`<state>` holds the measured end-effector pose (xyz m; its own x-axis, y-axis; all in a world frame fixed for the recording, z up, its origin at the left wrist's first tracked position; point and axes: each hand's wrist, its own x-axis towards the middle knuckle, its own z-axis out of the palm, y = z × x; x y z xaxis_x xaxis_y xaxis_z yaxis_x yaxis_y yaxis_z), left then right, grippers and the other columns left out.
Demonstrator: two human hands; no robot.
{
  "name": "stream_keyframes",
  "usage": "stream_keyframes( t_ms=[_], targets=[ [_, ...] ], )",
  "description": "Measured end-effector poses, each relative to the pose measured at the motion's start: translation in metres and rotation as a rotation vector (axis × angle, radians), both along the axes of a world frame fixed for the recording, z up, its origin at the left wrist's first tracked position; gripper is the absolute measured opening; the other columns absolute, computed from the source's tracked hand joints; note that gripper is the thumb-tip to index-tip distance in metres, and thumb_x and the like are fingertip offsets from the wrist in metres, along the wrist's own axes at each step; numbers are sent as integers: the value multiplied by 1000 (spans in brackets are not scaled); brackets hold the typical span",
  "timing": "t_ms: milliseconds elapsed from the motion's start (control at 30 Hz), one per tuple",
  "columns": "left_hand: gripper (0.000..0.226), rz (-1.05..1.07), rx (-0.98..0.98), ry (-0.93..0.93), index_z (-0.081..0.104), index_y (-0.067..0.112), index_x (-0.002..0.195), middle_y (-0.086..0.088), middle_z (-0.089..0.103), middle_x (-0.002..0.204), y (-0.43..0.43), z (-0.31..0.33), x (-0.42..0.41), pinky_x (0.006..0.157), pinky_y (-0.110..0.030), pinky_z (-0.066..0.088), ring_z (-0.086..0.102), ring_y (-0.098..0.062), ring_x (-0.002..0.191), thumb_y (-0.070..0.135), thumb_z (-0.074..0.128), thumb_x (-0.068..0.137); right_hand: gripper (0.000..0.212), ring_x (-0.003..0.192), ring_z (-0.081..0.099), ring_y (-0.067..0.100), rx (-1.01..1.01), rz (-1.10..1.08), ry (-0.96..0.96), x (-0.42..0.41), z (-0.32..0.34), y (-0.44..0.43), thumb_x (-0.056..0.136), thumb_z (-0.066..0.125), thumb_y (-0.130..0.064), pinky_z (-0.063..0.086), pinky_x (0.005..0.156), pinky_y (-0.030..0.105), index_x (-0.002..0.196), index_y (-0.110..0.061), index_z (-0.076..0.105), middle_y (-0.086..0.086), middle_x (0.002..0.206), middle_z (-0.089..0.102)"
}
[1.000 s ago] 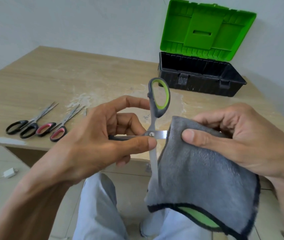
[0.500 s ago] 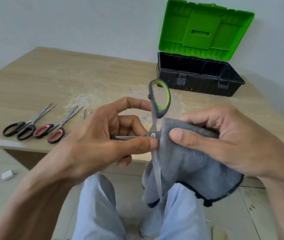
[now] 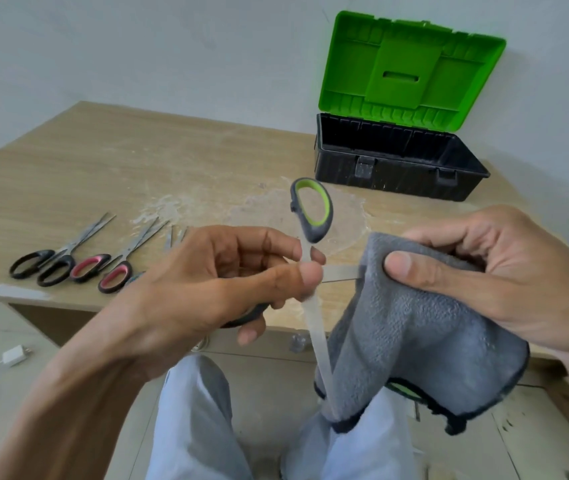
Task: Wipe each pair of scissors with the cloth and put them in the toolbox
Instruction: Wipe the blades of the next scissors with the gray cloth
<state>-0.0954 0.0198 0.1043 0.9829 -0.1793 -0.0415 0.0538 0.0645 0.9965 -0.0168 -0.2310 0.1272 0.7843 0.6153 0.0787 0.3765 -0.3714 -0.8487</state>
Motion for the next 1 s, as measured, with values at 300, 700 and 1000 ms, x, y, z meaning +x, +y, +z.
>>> stream_keyframes(
  t_ms=[300, 700, 1000],
  targets=[
    [15, 139, 109, -113, 77, 10, 73, -3, 56, 54, 1, 3, -5, 40, -16, 38, 45, -11, 38, 25, 74, 75, 28, 75, 75, 43, 54, 21, -38, 1, 0, 4, 88, 74, -45, 59, 59, 57, 94, -20, 84, 13, 84, 81],
    [14, 148, 84, -140, 75, 9, 67, -4, 56, 52, -1, 8, -8, 39, -15, 38, 45, -10, 36, 22, 75, 74, 28, 76, 79, 36, 59, -24, -20, -4, 7, -4, 87, 76, -47, 63, 61, 50, 94, -21, 85, 10, 85, 82],
    [15, 145, 167, -173, 77, 13, 69, -1, 60, 53, 3, 7, -9, 41, -16, 39, 47, -13, 38, 27, 76, 73, 36, 75, 76, 44, -23, 40, 8, -5, 5, 5, 88, 74, -53, 57, 60, 64, 95, -19, 84, 11, 84, 81]
  ],
)
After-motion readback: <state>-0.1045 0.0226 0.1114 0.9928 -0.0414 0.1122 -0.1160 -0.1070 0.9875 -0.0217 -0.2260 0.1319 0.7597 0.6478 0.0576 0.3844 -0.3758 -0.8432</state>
